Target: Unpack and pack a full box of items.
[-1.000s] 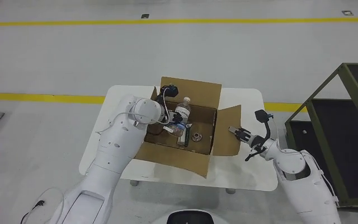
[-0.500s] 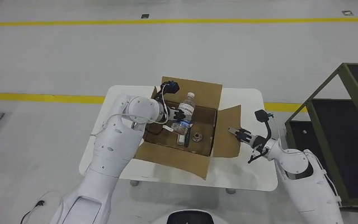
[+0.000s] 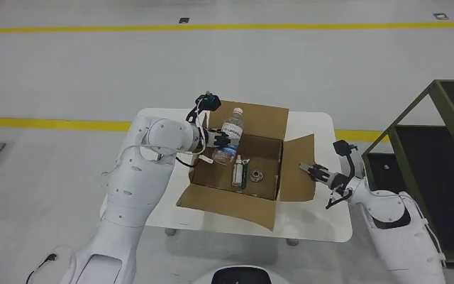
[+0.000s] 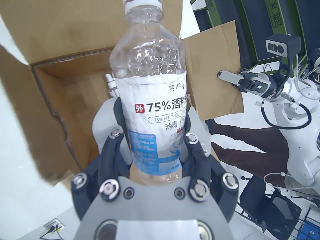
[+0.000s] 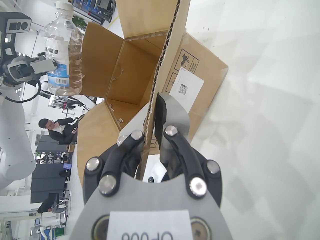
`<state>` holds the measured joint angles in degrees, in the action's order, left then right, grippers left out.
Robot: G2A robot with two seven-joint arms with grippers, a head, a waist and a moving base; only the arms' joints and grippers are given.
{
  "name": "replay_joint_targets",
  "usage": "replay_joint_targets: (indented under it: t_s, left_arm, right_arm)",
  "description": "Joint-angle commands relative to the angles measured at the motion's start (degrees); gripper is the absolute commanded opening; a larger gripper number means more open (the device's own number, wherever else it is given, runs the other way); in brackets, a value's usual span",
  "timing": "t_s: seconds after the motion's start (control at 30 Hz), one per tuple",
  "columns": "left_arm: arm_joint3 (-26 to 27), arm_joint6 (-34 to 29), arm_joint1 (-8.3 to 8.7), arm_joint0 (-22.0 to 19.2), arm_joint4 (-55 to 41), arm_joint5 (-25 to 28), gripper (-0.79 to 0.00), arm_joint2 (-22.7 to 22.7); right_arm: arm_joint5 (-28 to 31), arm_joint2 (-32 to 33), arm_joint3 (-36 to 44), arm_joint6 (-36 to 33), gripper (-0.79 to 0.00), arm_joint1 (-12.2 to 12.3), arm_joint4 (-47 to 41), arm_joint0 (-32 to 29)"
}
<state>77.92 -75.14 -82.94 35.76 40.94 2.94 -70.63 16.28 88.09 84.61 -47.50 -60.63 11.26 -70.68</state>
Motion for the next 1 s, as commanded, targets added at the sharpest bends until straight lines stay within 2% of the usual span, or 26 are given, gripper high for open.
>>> replay_joint_targets:
  t_s: [0.0, 0.2, 0.37, 0.43, 0.47, 0.7, 0.97]
  left_arm:
    - [2.21, -2.73, 0.70, 0.41, 1.59, -0.77, -0.785, -1.61]
    - [9.15, -9.31, 2.76, 2.25, 6.42, -3.18, -0.785, -7.06]
    - [12.93, -12.23, 4.22, 4.30, 11.34, -4.45, -0.785, -10.72]
    - [12.88, -12.86, 4.76, 5.56, 13.66, -4.96, -0.785, -11.85]
    - [12.79, -12.86, 5.06, 6.21, 15.94, -4.60, -0.785, -11.99]
    - [10.84, -11.41, 6.28, 11.63, 23.90, -3.70, -0.785, -12.11]
    - [4.82, -3.78, 6.73, 16.76, 27.09, -3.79, -0.785, -10.72]
  right_arm:
    - [1.97, 1.05, -0.19, -2.19, -0.785, 0.35, -0.53, 0.14]
    - [6.16, 2.56, -2.97, -6.69, -0.785, 1.19, -0.92, 1.80]
    - [7.57, 1.91, -6.00, -6.46, -0.785, 1.45, -0.15, 4.01]
    - [7.67, 1.32, -6.77, -5.63, -0.416, 1.46, 0.51, 4.70]
    - [7.53, 1.03, -7.08, -5.26, 0.000, 1.44, 0.51, 5.01]
    - [5.38, 0.58, -7.26, -0.86, 0.000, 1.37, -0.96, 5.55]
    - [0.42, 4.51, -0.87, 5.82, 0.000, 1.95, 0.87, 4.32]
